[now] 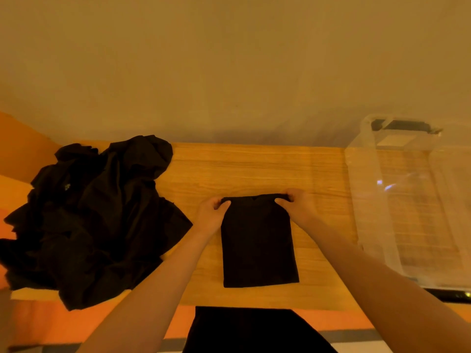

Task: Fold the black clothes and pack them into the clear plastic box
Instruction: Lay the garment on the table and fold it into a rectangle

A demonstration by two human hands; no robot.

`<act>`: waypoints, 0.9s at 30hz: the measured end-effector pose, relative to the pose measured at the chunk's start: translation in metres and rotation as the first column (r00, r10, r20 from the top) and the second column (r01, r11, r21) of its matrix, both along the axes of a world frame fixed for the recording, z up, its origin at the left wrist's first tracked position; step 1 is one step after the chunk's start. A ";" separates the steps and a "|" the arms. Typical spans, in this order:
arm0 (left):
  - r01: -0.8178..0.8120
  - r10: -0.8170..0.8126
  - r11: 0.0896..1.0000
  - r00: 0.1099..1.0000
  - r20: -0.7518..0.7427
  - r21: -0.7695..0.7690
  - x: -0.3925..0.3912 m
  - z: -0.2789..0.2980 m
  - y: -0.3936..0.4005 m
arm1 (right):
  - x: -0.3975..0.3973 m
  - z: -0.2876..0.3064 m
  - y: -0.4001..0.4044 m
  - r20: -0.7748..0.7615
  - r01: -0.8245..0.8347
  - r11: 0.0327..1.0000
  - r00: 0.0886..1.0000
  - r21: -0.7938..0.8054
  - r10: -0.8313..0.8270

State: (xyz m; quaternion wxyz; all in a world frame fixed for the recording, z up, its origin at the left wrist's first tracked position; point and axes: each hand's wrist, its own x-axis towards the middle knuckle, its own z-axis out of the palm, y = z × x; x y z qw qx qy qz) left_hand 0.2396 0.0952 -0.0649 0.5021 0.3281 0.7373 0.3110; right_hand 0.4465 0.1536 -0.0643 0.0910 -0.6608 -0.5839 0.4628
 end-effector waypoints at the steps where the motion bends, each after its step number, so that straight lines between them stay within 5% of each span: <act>1: 0.009 -0.009 1.000 0.999 -0.031 -0.011 -0.001 -0.006 0.002 | 0.000 -0.005 0.000 0.010 0.021 1.000 1.000 0.014 -0.022; 10: 0.008 0.024 0.996 0.937 -0.347 0.091 0.005 -0.017 -0.001 | -0.003 -0.012 -0.012 0.141 0.084 0.970 0.983 0.227 -0.119; 12: 0.208 -0.024 0.943 0.821 -0.571 0.259 0.009 -0.014 -0.010 | -0.007 -0.008 -0.020 0.249 -0.073 0.893 0.967 0.444 -0.045; 14: 0.563 -0.168 0.769 0.635 -0.754 0.303 0.019 -0.018 -0.024 | -0.011 -0.012 -0.035 0.402 -0.383 0.726 0.902 0.571 0.160; 16: 0.786 -0.340 0.602 0.411 -0.846 0.140 0.029 -0.029 -0.037 | -0.015 -0.025 -0.051 0.547 -0.631 0.605 0.759 0.485 0.353; 18: 0.779 -0.451 0.624 0.303 -0.840 -0.054 0.028 -0.040 -0.041 | -0.011 -0.035 -0.057 0.589 -0.702 0.645 0.669 0.302 0.453; 21: 0.665 -0.520 0.725 0.357 -0.776 -0.180 0.015 -0.049 -0.038 | 0.004 -0.045 -0.054 0.611 -0.645 0.741 0.666 0.186 0.427; 27: 0.665 -0.584 0.690 0.277 -0.763 -0.286 0.012 -0.038 -0.038 | 0.010 -0.039 -0.051 0.640 -0.661 0.747 0.607 0.078 0.471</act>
